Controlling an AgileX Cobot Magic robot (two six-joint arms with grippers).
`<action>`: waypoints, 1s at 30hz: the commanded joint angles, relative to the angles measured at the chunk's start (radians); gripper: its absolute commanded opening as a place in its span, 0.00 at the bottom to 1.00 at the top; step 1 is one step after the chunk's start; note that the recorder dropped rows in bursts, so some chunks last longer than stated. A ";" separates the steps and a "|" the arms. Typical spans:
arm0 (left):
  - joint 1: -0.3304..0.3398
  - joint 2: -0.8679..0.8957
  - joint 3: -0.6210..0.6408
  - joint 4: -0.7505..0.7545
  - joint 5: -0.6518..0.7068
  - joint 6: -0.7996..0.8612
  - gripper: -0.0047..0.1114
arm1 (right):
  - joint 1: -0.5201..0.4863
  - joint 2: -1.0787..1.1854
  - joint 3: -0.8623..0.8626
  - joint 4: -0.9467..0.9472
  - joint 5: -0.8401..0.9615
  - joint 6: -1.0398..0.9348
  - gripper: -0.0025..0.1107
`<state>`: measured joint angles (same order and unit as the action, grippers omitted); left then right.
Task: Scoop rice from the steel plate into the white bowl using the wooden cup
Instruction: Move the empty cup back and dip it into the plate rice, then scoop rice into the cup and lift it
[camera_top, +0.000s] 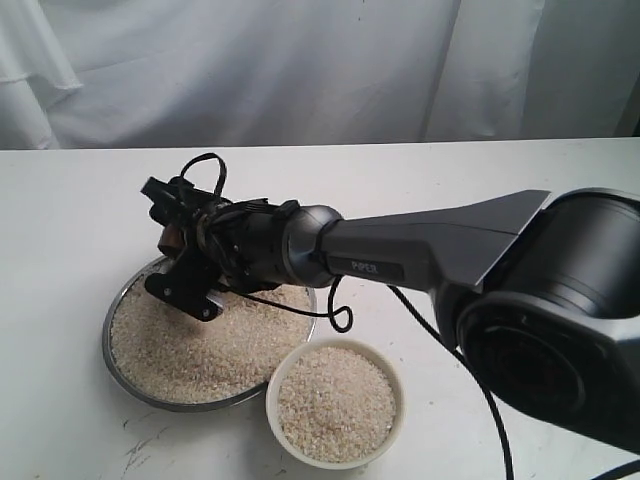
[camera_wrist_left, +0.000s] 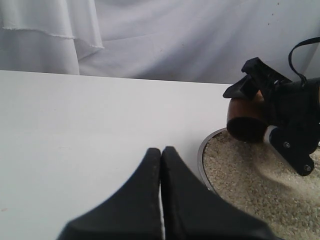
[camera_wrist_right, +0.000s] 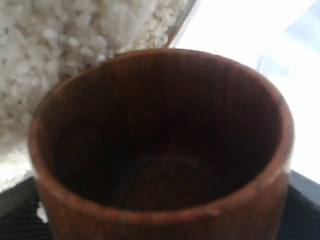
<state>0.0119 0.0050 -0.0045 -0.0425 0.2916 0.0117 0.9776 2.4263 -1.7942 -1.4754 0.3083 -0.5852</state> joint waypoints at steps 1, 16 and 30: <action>-0.002 -0.005 0.005 -0.001 -0.006 -0.003 0.04 | 0.021 0.014 0.001 0.068 0.002 -0.084 0.02; -0.002 -0.005 0.005 -0.001 -0.006 -0.003 0.04 | 0.052 0.014 0.006 0.823 0.170 -0.683 0.02; -0.002 -0.005 0.005 -0.001 -0.006 -0.003 0.04 | 0.001 0.014 0.006 1.272 0.226 -0.892 0.02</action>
<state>0.0119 0.0050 -0.0045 -0.0425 0.2916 0.0117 0.9957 2.4116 -1.8080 -0.3561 0.4437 -1.4294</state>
